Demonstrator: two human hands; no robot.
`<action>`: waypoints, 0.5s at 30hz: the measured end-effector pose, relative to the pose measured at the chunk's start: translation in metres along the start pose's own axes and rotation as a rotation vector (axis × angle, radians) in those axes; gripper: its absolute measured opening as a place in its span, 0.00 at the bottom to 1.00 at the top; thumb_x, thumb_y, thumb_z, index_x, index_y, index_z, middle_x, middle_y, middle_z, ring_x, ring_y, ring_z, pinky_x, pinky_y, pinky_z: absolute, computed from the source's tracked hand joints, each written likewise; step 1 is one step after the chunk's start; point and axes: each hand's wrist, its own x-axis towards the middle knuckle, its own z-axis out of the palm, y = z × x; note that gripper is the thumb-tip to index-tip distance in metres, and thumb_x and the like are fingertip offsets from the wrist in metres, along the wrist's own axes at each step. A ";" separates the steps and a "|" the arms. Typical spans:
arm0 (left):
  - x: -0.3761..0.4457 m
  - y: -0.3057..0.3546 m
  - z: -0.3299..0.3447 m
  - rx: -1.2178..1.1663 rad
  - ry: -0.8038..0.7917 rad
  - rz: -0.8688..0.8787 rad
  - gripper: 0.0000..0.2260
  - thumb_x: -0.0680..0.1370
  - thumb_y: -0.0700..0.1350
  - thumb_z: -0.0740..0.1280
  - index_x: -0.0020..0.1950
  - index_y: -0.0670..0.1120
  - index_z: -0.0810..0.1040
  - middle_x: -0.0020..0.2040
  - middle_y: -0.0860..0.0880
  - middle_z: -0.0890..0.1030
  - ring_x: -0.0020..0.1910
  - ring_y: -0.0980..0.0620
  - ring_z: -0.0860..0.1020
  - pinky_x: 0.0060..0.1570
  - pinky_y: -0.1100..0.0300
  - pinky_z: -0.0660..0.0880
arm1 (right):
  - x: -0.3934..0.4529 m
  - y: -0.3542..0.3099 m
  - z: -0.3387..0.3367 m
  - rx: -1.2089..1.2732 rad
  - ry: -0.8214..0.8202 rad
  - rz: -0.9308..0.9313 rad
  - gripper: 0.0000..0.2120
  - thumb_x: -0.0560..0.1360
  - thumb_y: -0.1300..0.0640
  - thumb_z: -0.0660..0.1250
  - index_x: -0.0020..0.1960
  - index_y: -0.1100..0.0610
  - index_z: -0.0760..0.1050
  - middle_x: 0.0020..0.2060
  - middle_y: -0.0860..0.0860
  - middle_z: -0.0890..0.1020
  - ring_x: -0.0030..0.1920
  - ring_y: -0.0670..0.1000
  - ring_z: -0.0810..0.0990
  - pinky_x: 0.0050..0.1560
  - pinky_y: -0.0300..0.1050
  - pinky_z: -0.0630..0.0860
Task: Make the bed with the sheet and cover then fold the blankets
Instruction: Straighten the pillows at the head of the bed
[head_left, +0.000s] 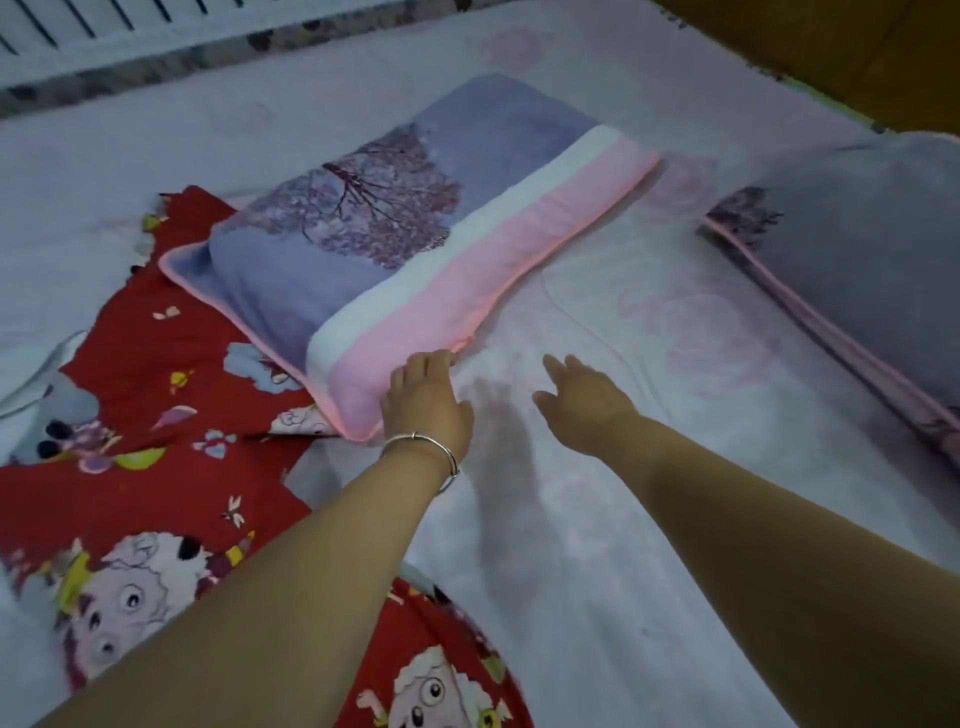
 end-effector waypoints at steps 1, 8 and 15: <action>0.012 -0.016 -0.008 0.049 -0.005 0.007 0.26 0.76 0.46 0.65 0.72 0.48 0.61 0.73 0.46 0.61 0.72 0.44 0.60 0.67 0.52 0.61 | 0.010 -0.019 0.002 0.018 -0.007 -0.005 0.26 0.82 0.50 0.51 0.77 0.55 0.50 0.76 0.56 0.56 0.74 0.60 0.59 0.73 0.53 0.60; 0.081 -0.093 -0.026 0.302 -0.205 0.046 0.41 0.76 0.54 0.65 0.77 0.50 0.38 0.78 0.44 0.40 0.77 0.40 0.41 0.75 0.46 0.49 | 0.073 -0.124 0.004 0.147 0.036 0.021 0.22 0.82 0.56 0.50 0.76 0.53 0.58 0.77 0.62 0.49 0.74 0.67 0.54 0.72 0.53 0.57; 0.114 -0.105 -0.005 0.489 -0.315 0.120 0.41 0.75 0.44 0.65 0.77 0.46 0.38 0.75 0.34 0.49 0.72 0.31 0.55 0.65 0.40 0.67 | 0.136 -0.148 0.008 -0.003 -0.081 0.072 0.24 0.83 0.53 0.48 0.78 0.52 0.51 0.76 0.64 0.45 0.74 0.66 0.56 0.73 0.56 0.59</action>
